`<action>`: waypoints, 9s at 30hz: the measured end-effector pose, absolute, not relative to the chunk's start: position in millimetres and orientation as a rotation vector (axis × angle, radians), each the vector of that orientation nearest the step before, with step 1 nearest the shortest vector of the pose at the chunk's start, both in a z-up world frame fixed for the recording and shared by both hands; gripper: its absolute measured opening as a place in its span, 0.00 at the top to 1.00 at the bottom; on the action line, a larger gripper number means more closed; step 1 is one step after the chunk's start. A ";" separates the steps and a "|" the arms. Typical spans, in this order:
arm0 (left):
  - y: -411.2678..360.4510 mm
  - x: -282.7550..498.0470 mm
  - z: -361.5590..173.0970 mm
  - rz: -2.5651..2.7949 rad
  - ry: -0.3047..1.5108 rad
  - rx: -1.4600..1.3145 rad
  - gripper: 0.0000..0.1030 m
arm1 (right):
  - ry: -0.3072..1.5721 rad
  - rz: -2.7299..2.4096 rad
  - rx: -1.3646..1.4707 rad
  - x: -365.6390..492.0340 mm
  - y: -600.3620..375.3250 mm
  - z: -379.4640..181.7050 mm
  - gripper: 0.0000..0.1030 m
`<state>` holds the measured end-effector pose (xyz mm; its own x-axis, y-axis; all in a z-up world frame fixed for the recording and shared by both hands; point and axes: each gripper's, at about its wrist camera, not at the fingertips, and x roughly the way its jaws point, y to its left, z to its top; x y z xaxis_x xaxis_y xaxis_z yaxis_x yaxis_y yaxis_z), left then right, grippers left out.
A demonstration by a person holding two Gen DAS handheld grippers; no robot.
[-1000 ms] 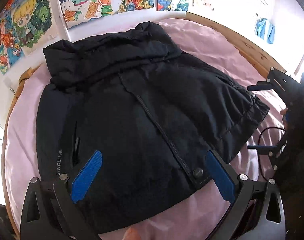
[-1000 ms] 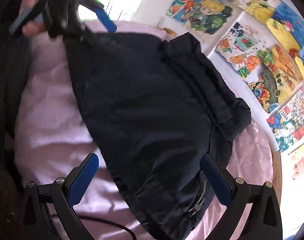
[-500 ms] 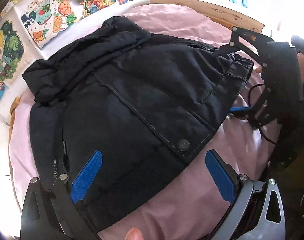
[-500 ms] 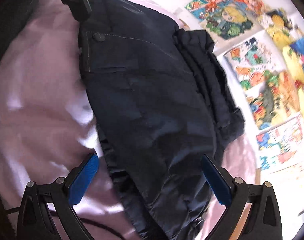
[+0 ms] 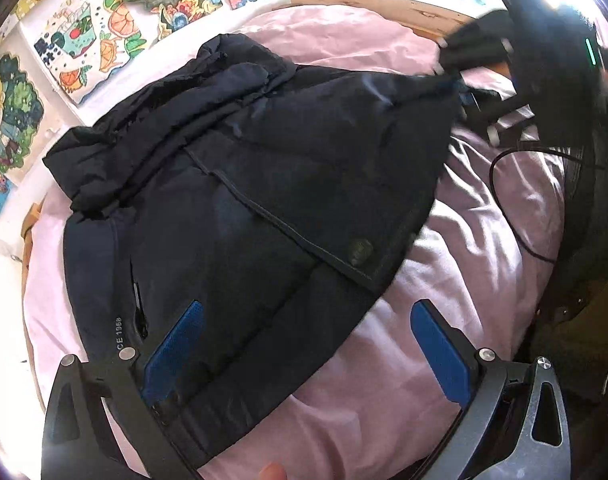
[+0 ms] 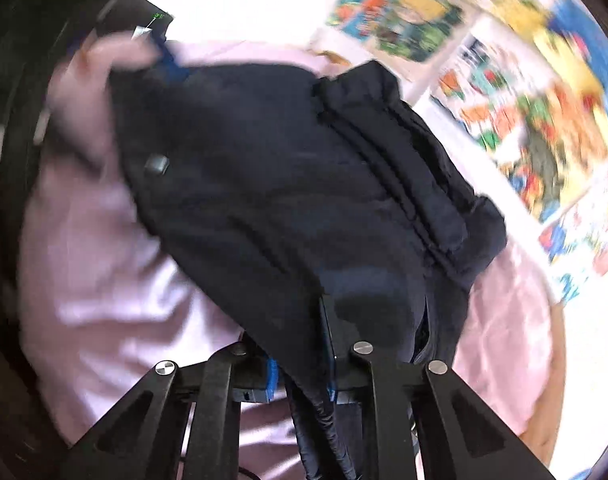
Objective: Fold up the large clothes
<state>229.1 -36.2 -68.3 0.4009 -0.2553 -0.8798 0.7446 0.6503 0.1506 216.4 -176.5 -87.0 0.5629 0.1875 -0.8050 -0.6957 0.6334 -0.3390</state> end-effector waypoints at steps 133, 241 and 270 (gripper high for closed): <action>142.3 579.7 0.0 -0.225 0.769 0.026 0.82 | 0.528 0.369 -0.098 516.9 -339.1 2.9 0.13; 190.0 494.1 -74.2 -0.484 0.934 -0.349 0.10 | 0.878 0.520 0.322 570.0 -425.0 -108.5 0.00; 198.6 513.3 -73.6 -0.643 0.922 -0.419 0.01 | 0.971 0.659 0.533 618.3 -400.3 -150.6 0.00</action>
<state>513.3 198.6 -73.6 0.4406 -0.6704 -0.5970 0.3280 0.7393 -0.5881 618.3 -400.3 -150.6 0.4013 0.7159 -0.5713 -0.2664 0.6880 0.6751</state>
